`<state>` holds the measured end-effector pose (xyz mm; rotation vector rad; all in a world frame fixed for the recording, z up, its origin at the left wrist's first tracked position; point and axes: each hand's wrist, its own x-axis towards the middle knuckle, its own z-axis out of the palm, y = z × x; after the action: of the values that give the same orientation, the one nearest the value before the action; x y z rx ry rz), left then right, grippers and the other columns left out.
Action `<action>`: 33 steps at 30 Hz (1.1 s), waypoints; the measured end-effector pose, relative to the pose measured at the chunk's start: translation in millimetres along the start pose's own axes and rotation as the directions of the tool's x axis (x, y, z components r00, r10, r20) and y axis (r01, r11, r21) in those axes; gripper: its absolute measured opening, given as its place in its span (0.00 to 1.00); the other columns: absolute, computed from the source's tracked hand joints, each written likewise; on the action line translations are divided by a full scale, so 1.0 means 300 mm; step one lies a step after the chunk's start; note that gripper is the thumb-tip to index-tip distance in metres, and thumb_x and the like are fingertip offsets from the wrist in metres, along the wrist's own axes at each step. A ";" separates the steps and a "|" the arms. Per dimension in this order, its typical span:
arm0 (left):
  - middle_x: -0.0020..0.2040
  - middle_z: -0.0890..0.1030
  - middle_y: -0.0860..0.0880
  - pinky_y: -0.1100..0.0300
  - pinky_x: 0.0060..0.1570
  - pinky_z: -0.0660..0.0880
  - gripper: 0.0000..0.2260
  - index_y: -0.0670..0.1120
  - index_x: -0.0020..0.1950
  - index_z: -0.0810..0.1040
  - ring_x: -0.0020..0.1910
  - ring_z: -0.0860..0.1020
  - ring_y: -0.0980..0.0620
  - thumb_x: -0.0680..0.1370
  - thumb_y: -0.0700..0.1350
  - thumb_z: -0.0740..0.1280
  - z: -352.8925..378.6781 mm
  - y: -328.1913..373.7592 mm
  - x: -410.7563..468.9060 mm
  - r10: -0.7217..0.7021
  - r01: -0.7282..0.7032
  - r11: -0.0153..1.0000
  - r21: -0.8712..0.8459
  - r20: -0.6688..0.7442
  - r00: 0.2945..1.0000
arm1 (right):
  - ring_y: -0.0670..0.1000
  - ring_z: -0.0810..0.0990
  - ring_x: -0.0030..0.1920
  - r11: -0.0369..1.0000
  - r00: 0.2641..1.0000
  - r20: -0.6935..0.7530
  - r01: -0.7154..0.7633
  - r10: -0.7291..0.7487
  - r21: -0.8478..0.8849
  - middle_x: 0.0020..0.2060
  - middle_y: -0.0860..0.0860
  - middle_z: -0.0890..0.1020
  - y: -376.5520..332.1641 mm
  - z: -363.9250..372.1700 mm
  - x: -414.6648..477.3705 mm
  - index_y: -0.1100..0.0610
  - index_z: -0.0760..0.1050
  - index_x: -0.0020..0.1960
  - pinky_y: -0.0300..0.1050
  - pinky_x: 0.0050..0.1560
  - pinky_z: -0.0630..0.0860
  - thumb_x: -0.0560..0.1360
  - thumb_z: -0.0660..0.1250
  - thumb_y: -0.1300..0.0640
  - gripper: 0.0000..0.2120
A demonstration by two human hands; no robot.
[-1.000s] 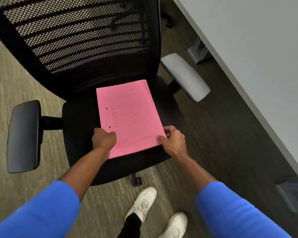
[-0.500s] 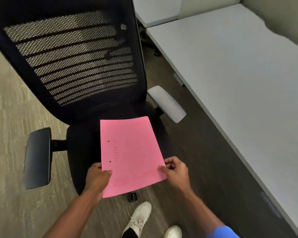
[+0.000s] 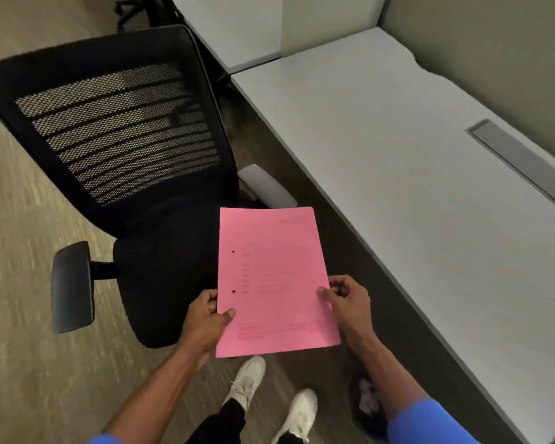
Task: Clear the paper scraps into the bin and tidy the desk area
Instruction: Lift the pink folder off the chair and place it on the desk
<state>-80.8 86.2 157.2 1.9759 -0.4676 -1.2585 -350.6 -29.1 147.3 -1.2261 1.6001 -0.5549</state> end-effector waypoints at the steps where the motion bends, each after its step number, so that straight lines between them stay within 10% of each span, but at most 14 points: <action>1: 0.59 0.86 0.46 0.41 0.57 0.85 0.18 0.48 0.66 0.74 0.57 0.86 0.45 0.80 0.34 0.74 0.032 0.016 -0.022 0.016 -0.016 1.000 0.010 0.012 1.000 | 0.46 0.85 0.43 1.000 0.999 -0.031 0.009 -0.008 0.012 0.47 0.48 0.85 0.002 -0.042 -0.017 0.50 0.81 0.55 0.36 0.42 0.77 0.77 0.75 0.56 0.08; 14: 0.57 0.86 0.50 0.57 0.43 0.85 0.19 0.47 0.68 0.76 0.52 0.87 0.51 0.80 0.35 0.73 0.420 0.174 -0.229 0.129 -0.153 0.975 0.162 0.151 0.980 | 0.42 0.87 0.44 0.997 0.982 -0.181 0.063 -0.053 0.047 0.48 0.44 0.86 0.120 -0.562 -0.171 0.48 0.81 0.55 0.43 0.47 0.84 0.76 0.75 0.52 0.09; 19: 0.61 0.86 0.47 0.44 0.56 0.86 0.21 0.44 0.71 0.76 0.57 0.86 0.46 0.80 0.35 0.74 0.518 0.211 -0.274 0.155 -0.201 0.956 0.214 0.217 0.964 | 0.41 0.87 0.44 0.996 0.968 -0.243 0.074 -0.059 0.055 0.46 0.45 0.87 0.141 -0.693 -0.202 0.50 0.82 0.57 0.43 0.45 0.85 0.76 0.76 0.55 0.10; 27: 0.67 0.83 0.48 0.52 0.54 0.85 0.23 0.46 0.76 0.73 0.59 0.84 0.52 0.82 0.36 0.71 0.600 0.354 -0.172 0.190 -0.278 0.925 0.261 0.318 0.929 | 0.50 0.89 0.45 0.986 0.955 -0.296 0.022 0.029 0.167 0.46 0.48 0.87 0.142 -0.739 -0.137 0.47 0.80 0.57 0.55 0.48 0.88 0.76 0.75 0.54 0.11; 33: 0.69 0.82 0.48 0.40 0.62 0.83 0.25 0.48 0.77 0.72 0.64 0.83 0.48 0.81 0.37 0.71 0.632 0.528 0.020 0.203 -0.328 0.892 0.310 0.374 0.905 | 0.40 0.87 0.45 0.993 0.939 -0.345 0.035 0.006 0.115 0.47 0.45 0.87 0.048 -0.711 0.019 0.48 0.79 0.60 0.36 0.40 0.85 0.77 0.76 0.56 0.13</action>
<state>-233.6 -96.0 223.9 1.9035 -1.1840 -1.4015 -548.4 -72.5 216.6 -1.0935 1.8193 -0.9020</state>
